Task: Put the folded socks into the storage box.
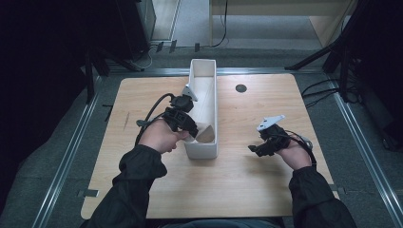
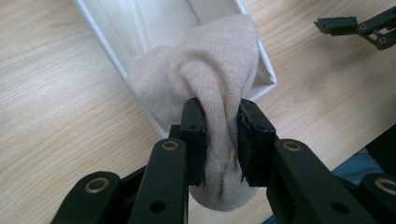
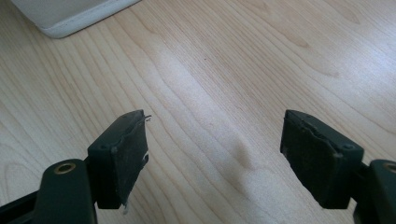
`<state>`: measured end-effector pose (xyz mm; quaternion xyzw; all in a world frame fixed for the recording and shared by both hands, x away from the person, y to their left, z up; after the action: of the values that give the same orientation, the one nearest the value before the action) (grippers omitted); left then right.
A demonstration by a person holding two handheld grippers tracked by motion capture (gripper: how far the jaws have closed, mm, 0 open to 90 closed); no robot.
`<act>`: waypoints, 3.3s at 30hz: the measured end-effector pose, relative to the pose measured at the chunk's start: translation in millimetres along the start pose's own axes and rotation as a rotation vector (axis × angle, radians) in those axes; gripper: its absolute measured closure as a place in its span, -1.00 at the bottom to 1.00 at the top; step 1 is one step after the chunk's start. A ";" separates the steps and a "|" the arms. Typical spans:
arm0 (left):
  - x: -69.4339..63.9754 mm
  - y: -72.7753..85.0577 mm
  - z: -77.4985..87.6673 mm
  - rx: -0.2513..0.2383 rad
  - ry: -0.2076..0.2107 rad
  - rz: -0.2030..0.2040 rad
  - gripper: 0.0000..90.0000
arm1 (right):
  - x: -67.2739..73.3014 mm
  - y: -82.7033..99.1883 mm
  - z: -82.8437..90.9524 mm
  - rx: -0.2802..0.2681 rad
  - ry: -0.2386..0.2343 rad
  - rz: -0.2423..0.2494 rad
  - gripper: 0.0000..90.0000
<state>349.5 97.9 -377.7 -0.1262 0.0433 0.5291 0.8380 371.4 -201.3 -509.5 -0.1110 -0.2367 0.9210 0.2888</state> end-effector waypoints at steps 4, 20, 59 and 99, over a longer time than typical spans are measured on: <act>5.0 -7.7 -16.2 0.013 0.013 0.023 0.64 | 0.0 -0.5 -0.4 -0.005 0.003 -0.001 -0.49; 15.9 -40.5 -68.3 -0.085 -0.046 0.094 0.59 | -0.8 0.3 0.0 -0.008 0.001 0.003 -0.49; 13.9 -49.2 -78.0 -0.119 0.013 0.108 0.07 | -0.3 0.2 -0.4 -0.004 0.003 0.014 -0.49; 24.8 -73.2 -118.0 -0.117 -0.006 0.175 0.54 | 0.1 0.4 -0.1 -0.007 0.003 0.024 -0.49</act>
<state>433.3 59.3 -484.5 -0.1691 0.0207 0.6021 0.7800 371.1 -201.5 -509.8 -0.1162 -0.2381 0.9234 0.2778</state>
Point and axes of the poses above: each handheld gripper's, and its own axes: z roughly backward along the jaws, y roughly out of its underside, x roughly to its left, the point moved 1 cm from there along -z, roughly forward along the jaws, and after that the axes turned 6 degrees about x, right-handed, at the moved point
